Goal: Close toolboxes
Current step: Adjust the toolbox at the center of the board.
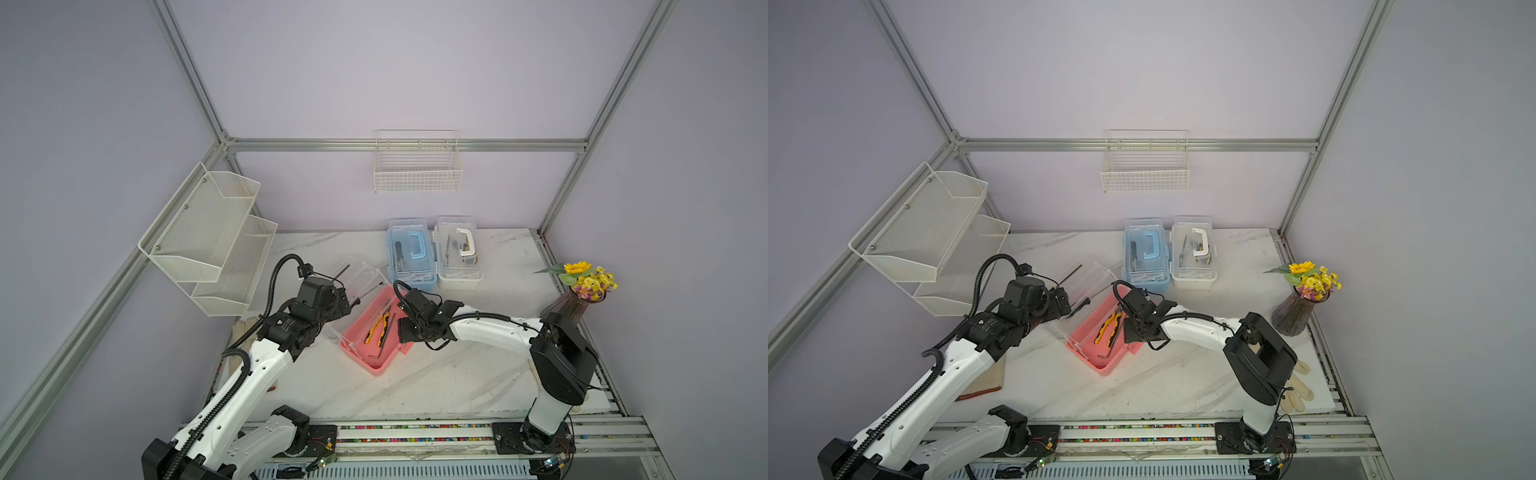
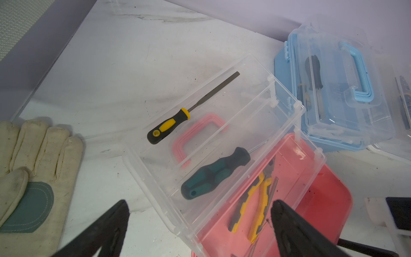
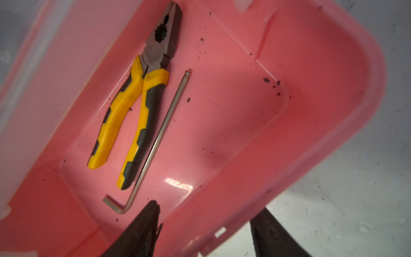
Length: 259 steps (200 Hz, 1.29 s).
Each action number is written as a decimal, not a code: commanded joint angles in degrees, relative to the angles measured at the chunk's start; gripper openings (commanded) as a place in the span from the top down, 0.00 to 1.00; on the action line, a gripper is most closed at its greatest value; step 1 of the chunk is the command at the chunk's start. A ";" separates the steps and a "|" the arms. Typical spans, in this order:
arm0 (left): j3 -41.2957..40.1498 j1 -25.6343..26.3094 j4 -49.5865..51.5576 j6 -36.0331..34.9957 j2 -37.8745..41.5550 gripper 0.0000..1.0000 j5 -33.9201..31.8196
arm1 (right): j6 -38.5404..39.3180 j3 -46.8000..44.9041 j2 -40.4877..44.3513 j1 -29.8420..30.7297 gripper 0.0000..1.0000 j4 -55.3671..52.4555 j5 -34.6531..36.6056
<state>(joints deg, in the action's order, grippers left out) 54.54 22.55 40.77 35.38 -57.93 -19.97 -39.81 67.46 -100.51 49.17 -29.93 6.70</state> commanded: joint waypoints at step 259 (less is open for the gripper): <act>-4.20 -13.13 -2.94 0.62 -1.23 0.01 2.95 | 8.03 -2.75 13.07 -15.22 0.29 -6.10 0.93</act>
<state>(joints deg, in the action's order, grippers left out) 52.53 13.74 39.05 35.11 -59.00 -18.41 -25.36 69.52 -91.18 31.53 -31.92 8.19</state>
